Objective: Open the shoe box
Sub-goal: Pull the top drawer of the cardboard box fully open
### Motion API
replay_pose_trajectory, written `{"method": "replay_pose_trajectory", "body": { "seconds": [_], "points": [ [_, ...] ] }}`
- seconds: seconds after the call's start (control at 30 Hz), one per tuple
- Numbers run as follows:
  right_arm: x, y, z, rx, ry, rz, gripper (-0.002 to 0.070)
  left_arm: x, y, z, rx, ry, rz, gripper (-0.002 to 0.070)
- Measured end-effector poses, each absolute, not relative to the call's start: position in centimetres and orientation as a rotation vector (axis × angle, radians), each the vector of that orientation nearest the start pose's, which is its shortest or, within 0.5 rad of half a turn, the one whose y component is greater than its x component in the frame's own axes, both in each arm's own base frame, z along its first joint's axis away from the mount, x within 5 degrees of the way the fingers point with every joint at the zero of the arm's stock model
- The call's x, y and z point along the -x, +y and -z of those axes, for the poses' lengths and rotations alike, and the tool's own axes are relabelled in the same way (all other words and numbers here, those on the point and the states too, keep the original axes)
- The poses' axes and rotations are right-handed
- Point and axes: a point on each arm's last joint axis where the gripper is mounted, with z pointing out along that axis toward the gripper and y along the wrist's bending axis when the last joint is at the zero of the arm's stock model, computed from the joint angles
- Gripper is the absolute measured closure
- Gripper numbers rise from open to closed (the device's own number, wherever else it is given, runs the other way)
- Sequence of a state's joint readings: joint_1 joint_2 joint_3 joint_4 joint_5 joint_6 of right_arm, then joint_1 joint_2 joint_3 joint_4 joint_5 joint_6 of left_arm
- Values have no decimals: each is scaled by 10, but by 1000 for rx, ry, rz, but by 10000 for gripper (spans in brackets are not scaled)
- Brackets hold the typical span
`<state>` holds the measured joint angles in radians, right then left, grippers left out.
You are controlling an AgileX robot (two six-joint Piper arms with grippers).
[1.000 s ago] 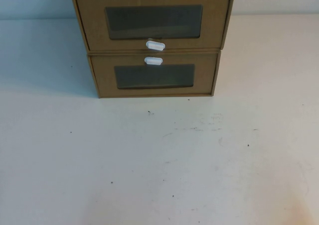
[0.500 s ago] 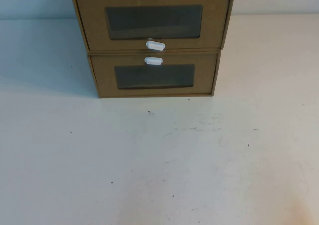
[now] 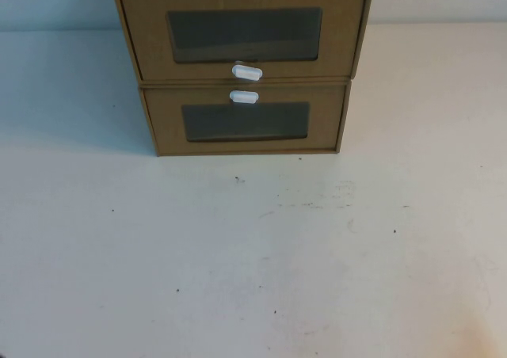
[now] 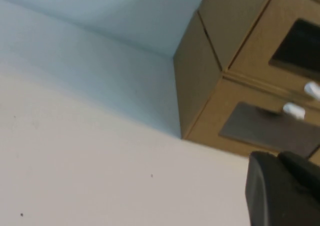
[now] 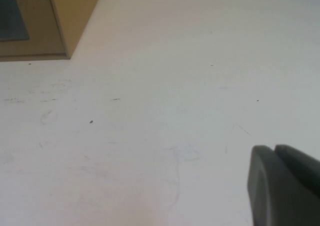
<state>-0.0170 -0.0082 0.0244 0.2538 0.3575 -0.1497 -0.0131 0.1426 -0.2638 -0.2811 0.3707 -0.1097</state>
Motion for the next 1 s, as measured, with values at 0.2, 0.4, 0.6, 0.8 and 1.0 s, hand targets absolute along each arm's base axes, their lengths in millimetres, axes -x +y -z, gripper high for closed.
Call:
{"method": "replay_pose_trajectory", "body": {
  "seconds": [0.2,0.4,0.6,0.8,1.0],
  "points": [
    [-53,7,-174,-36,1847,-131,690,-91,-19,-304,54,1955,340,679],
    [-53,7,-174,-36,1847,-131,690,-154,-32,-352,-217,2027,347,679],
    [-53,7,-174,-36,1847,-131,690,-232,-46,-397,-456,2098,445,679],
    [-53,7,-174,-36,1847,-131,689,-303,-55,-436,-570,2031,521,679],
    [-53,7,-174,-36,1847,-131,690,-362,-65,-452,-641,1976,646,679]
  ]
}}
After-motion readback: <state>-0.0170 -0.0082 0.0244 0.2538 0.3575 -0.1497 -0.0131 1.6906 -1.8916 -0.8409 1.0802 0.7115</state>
